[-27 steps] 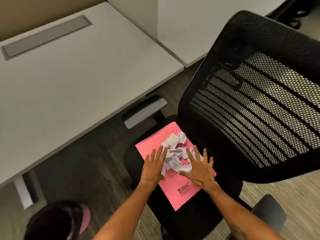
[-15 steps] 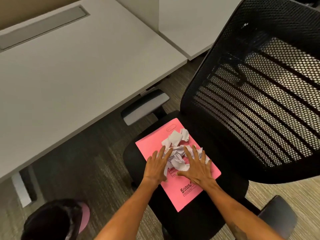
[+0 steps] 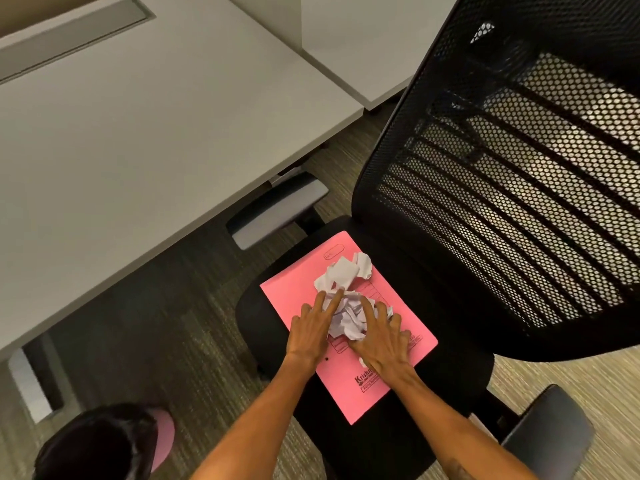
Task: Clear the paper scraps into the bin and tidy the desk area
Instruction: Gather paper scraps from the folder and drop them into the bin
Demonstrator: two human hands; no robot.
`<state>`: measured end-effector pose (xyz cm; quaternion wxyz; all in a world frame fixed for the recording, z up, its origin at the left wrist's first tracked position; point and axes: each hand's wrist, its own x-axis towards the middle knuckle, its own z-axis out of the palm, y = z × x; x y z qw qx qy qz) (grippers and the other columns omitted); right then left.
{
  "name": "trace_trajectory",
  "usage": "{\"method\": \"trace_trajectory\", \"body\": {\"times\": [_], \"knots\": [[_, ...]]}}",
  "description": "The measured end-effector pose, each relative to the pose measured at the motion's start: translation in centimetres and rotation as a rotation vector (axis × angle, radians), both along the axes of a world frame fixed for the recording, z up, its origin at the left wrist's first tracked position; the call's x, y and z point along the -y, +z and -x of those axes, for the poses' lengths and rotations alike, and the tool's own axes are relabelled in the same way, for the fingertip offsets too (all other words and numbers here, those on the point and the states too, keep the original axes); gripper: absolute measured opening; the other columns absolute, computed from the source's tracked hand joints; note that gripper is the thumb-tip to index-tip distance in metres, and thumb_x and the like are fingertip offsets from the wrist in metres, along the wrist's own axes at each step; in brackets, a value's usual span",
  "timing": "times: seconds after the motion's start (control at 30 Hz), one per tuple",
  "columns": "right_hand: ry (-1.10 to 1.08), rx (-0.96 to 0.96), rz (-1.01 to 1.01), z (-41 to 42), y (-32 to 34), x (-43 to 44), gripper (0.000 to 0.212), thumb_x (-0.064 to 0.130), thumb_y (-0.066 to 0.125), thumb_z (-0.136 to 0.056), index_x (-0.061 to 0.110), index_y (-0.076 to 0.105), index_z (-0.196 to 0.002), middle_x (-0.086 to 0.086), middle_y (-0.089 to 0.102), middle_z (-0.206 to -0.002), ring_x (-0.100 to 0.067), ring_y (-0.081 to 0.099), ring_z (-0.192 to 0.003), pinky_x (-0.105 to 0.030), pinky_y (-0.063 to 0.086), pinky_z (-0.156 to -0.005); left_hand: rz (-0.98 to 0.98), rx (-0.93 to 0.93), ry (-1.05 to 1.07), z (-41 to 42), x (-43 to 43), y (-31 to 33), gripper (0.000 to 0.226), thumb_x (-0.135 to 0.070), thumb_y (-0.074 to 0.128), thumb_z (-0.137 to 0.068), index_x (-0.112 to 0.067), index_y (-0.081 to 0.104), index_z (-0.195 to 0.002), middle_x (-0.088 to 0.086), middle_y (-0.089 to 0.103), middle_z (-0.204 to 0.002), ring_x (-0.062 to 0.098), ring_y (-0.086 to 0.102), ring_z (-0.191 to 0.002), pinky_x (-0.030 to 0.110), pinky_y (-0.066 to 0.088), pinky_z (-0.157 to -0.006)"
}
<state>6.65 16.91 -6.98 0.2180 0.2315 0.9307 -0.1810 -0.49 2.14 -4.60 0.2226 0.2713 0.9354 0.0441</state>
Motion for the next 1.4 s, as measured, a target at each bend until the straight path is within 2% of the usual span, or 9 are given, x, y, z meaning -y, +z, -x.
{"method": "trace_trajectory", "body": {"times": [0.23,0.4,0.53,0.63,0.73,0.9,1.13,1.27,1.4], "knots": [[-0.031,-0.002,0.02,0.3,0.3,0.6,0.078,0.067,0.056,-0.086,0.036,0.022,-0.149,-0.004,0.034,-0.144,-0.031,0.039,-0.122,-0.047,0.049,-0.087,-0.022,0.05,0.057,0.4,-0.2,-0.4,0.075,-0.013,0.064,-0.093,-0.031,0.021,-0.153,0.005,0.033,-0.147,0.028,0.051,-0.108,0.039,0.056,-0.077],[-0.038,-0.032,0.048,-0.1,0.5,0.5,0.064,0.058,0.059,-0.091,0.033,0.033,-0.144,-0.004,0.033,-0.144,-0.032,0.04,-0.123,-0.045,0.055,-0.087,-0.124,0.048,0.117,0.2,-0.2,0.0,0.057,-0.008,0.065,-0.091,-0.027,0.037,-0.137,0.002,0.014,-0.157,0.027,0.054,-0.1,0.036,0.057,-0.073],[-0.069,-0.104,0.084,-0.5,0.4,0.0,0.052,0.051,0.061,-0.094,0.033,0.043,-0.139,-0.002,0.036,-0.143,-0.028,0.043,-0.12,-0.036,0.051,-0.08,-0.196,0.125,0.164,0.4,-0.5,0.0,0.073,-0.007,0.075,-0.083,-0.029,0.035,-0.14,-0.002,0.005,-0.162,0.03,0.055,-0.106,0.042,0.058,-0.077],[-0.111,-0.164,0.14,-0.9,0.6,-0.2,0.048,0.042,0.065,-0.093,0.029,0.05,-0.137,-0.001,0.038,-0.141,-0.025,0.044,-0.116,-0.031,0.047,-0.072,-0.183,0.177,0.166,0.4,-0.6,0.0,0.094,-0.024,0.081,-0.081,-0.034,0.02,-0.152,0.0,0.004,-0.165,0.033,0.053,-0.117,0.045,0.056,-0.087],[-0.134,-0.23,0.191,-1.5,0.7,0.0,0.047,0.034,0.067,-0.092,0.027,0.054,-0.136,0.002,0.041,-0.141,-0.022,0.045,-0.111,-0.03,0.045,-0.072,-0.178,0.178,0.161,0.2,-1.1,-0.1,0.09,-0.037,0.077,-0.083,-0.037,0.019,-0.153,-0.001,0.002,-0.165,0.033,0.05,-0.119,0.045,0.056,-0.089],[-0.22,-0.357,0.302,-2.0,0.7,0.4,0.04,0.019,0.074,-0.088,0.024,0.063,-0.127,0.002,0.047,-0.141,-0.02,0.049,-0.109,-0.028,0.045,-0.08,-0.173,0.106,0.18,0.0,-1.8,0.2,0.042,-0.02,0.063,-0.094,-0.024,0.045,-0.132,0.004,0.021,-0.158,0.034,0.052,-0.113,0.044,0.057,-0.084],[-0.338,-0.421,0.413,-2.7,1.3,0.0,0.032,-0.001,0.067,-0.089,0.016,0.071,-0.116,-0.001,0.051,-0.137,-0.022,0.053,-0.115,-0.035,0.05,-0.09,-0.158,0.105,0.188,-0.3,-1.4,0.5,0.042,-0.015,0.061,-0.094,-0.019,0.049,-0.134,0.007,0.042,-0.143,0.033,0.049,-0.118,0.041,0.053,-0.089],[-0.349,-0.464,0.411,-3.8,1.9,-0.3,0.024,-0.005,0.064,-0.089,0.015,0.074,-0.1,0.007,0.044,-0.132,-0.012,0.048,-0.118,-0.026,0.045,-0.091,-0.252,0.096,0.307,-0.3,-0.6,0.7,0.034,-0.02,0.063,-0.094,-0.019,0.057,-0.128,0.005,0.049,-0.137,0.029,0.052,-0.114,0.037,0.053,-0.09],[-0.415,-0.471,0.414,-4.5,2.1,-0.5,0.024,-0.008,0.068,-0.087,0.013,0.075,-0.096,0.007,0.043,-0.129,-0.011,0.047,-0.118,-0.028,0.045,-0.093,-0.357,0.106,0.421,-0.8,0.2,0.8,0.03,-0.024,0.067,-0.092,-0.021,0.061,-0.121,0.003,0.054,-0.129,0.024,0.056,-0.109,0.033,0.052,-0.089]]}}
